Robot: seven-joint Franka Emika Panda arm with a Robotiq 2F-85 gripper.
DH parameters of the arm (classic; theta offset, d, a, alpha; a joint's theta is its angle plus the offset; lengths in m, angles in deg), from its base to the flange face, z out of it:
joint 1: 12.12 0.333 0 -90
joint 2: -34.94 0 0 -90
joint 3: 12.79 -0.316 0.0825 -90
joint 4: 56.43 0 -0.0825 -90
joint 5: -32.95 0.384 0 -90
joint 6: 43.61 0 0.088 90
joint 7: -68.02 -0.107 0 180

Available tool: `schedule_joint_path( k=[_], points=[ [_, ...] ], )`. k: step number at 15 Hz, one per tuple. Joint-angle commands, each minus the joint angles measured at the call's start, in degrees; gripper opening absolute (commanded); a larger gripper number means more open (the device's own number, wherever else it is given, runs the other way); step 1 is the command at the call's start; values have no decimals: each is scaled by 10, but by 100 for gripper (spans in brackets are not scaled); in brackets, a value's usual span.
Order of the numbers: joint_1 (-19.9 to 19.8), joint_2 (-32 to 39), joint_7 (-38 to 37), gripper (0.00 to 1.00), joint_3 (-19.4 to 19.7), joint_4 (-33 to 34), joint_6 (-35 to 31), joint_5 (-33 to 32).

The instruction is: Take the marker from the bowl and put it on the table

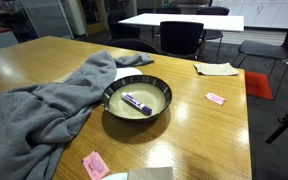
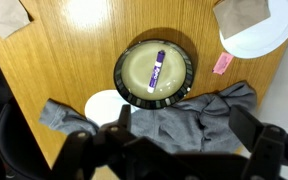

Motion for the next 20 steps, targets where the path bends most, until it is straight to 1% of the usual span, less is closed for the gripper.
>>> schedule_joint_path(
  k=[1,5,8,14,20],
  points=[
    [2,103,-7,100,19,82,-11,14],
    [8,192,-12,100,36,151,-7,25],
    [13,243,-17,100,44,184,-8,27],
    [33,311,-48,100,59,201,-45,20],
    [68,359,-97,100,90,202,-99,3]
  ],
)
